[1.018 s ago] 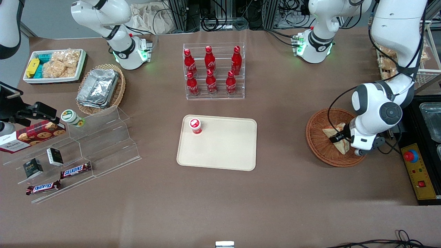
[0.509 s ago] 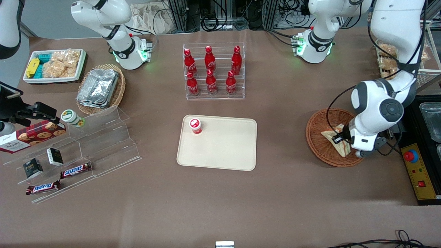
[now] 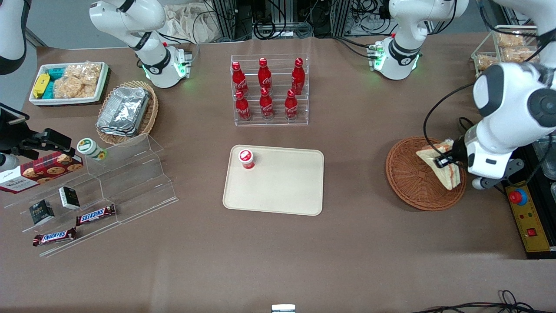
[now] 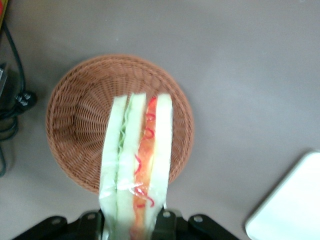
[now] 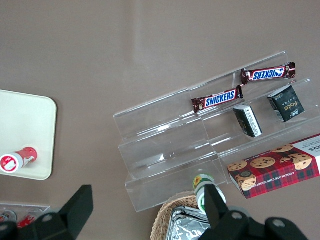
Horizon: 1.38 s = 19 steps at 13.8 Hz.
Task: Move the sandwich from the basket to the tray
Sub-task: 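Lift the sandwich out of the basket and carry it toward the tray, then lower the sandwich onto the cream tray beside the cup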
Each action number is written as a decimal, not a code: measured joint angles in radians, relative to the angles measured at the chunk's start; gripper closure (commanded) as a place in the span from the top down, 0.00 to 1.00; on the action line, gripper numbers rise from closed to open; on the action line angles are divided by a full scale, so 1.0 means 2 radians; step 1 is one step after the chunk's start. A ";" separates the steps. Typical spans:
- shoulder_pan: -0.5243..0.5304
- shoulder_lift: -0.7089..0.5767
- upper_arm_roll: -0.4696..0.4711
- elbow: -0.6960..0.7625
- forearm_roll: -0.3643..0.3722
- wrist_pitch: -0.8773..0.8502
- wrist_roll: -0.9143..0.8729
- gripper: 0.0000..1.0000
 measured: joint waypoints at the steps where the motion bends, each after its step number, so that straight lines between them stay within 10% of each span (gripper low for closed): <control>1: -0.001 -0.004 -0.012 0.029 0.000 -0.035 0.000 0.32; 14: -0.013 0.030 -0.281 0.134 0.072 -0.134 -0.134 0.32; 19: -0.057 0.143 -0.293 0.131 0.120 -0.052 -0.181 0.32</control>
